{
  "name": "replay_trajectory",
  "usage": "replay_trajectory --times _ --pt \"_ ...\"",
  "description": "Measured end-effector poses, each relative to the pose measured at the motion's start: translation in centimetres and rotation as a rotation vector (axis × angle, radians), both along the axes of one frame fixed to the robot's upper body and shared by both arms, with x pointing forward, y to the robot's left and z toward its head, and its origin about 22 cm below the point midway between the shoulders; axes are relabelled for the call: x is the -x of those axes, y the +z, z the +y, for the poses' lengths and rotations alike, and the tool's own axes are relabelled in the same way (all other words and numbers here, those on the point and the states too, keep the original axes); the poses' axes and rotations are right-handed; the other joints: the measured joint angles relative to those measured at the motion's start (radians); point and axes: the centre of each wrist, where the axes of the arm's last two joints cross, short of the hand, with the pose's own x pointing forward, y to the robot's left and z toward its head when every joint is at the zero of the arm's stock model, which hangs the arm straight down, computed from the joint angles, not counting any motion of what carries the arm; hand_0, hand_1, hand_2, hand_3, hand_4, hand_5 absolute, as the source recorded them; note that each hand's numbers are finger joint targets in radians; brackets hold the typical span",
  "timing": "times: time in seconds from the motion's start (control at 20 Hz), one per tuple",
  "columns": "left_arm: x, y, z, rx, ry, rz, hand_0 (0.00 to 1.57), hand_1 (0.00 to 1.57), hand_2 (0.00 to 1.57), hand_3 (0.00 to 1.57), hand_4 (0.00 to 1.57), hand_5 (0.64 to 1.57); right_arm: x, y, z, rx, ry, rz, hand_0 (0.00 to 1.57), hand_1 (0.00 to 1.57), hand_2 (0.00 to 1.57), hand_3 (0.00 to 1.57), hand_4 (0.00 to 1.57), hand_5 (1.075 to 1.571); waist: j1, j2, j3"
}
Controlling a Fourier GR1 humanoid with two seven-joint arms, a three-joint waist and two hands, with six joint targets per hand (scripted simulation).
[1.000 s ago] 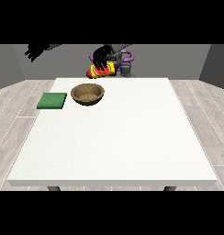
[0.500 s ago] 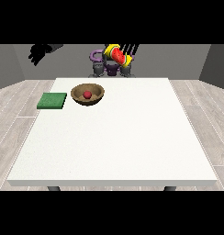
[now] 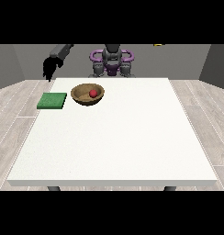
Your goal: Pick the cup and pour the ball into the bowl, then pick the bowl and place it on the pad
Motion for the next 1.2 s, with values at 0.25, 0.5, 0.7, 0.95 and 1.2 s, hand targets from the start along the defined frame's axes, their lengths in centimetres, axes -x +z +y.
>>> replay_trajectory --times 0.25,0.5,0.7,0.95,1.2 --pt "0.3 2.7 6.9 0.141 -0.093 -0.045 0.00 0.00 0.00 0.00 1.05 1.555 0.2 -2.0 1.7 -0.026 -0.043 -0.027 0.00 0.00 0.00 0.00 0.74 1.567 0.050 0.078 0.0046" --pt "1.3 3.6 10.8 0.182 -0.118 -0.069 0.00 0.00 0.00 0.00 0.98 1.553 -0.7 -3.8 3.4 -0.055 -0.041 -0.050 0.00 0.00 0.00 0.00 0.65 1.560 0.047 0.129 0.0067" --pt "2.4 4.7 14.3 0.194 -0.104 -0.074 0.00 0.00 0.00 0.00 1.01 1.536 -1.3 -5.0 5.4 -0.059 -0.017 -0.051 0.00 0.00 0.00 0.00 0.57 1.559 0.021 0.145 0.0072" --pt "3.6 4.8 16.5 0.201 -0.098 -0.091 0.00 0.00 0.00 0.00 1.01 1.536 -2.2 -6.0 6.0 -0.063 0.004 -0.057 0.00 0.00 0.00 0.00 0.52 1.554 0.007 0.170 0.0076" --pt "4.6 5.6 17.3 0.196 -0.095 -0.130 0.00 0.00 0.00 0.00 1.01 1.534 -2.8 -6.4 6.5 -0.063 0.004 -0.121 0.00 0.00 0.00 0.00 0.48 1.549 0.002 0.203 -0.0070"
